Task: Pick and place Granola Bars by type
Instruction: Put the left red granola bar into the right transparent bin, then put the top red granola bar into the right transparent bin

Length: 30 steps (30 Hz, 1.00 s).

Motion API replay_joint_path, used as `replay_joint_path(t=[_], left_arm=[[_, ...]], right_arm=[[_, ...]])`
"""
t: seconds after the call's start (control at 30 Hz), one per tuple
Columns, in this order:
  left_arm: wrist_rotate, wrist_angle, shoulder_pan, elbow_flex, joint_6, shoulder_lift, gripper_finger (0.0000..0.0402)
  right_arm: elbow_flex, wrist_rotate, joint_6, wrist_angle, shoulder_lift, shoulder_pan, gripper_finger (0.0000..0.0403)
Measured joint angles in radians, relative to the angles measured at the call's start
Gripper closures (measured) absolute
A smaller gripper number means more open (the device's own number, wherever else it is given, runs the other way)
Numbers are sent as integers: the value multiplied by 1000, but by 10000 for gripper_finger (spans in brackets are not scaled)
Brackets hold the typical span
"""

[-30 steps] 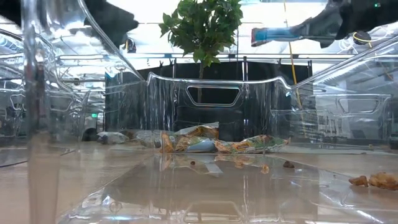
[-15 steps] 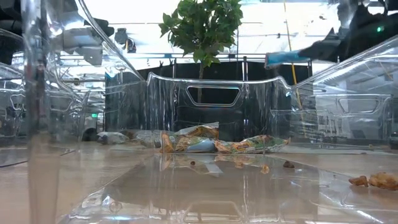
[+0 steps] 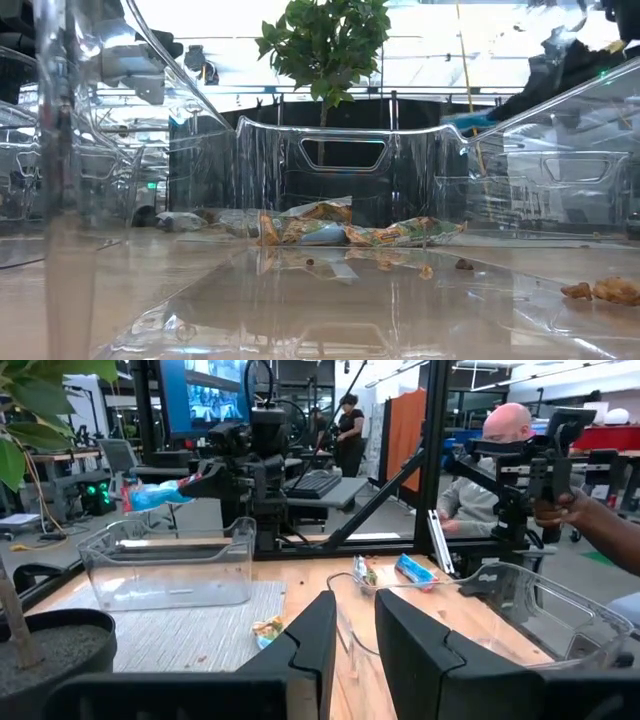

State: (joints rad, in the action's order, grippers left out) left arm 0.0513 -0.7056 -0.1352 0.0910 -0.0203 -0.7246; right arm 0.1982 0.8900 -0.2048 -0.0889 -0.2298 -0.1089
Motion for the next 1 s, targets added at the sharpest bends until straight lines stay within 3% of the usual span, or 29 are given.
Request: replay_joint_path(t=[0.23,0.57,1.0], left_arm=[[0,8,0,0,0,0,325],[-5,14,0,0,-4,0,325],[-9,15,0,0,-14,0,325]], right_arm=[[0,-2,-171,-190,0,77,381],[0,-57,-183,-209,0,136,381],[0,-51,-200,-210,0,136,286]])
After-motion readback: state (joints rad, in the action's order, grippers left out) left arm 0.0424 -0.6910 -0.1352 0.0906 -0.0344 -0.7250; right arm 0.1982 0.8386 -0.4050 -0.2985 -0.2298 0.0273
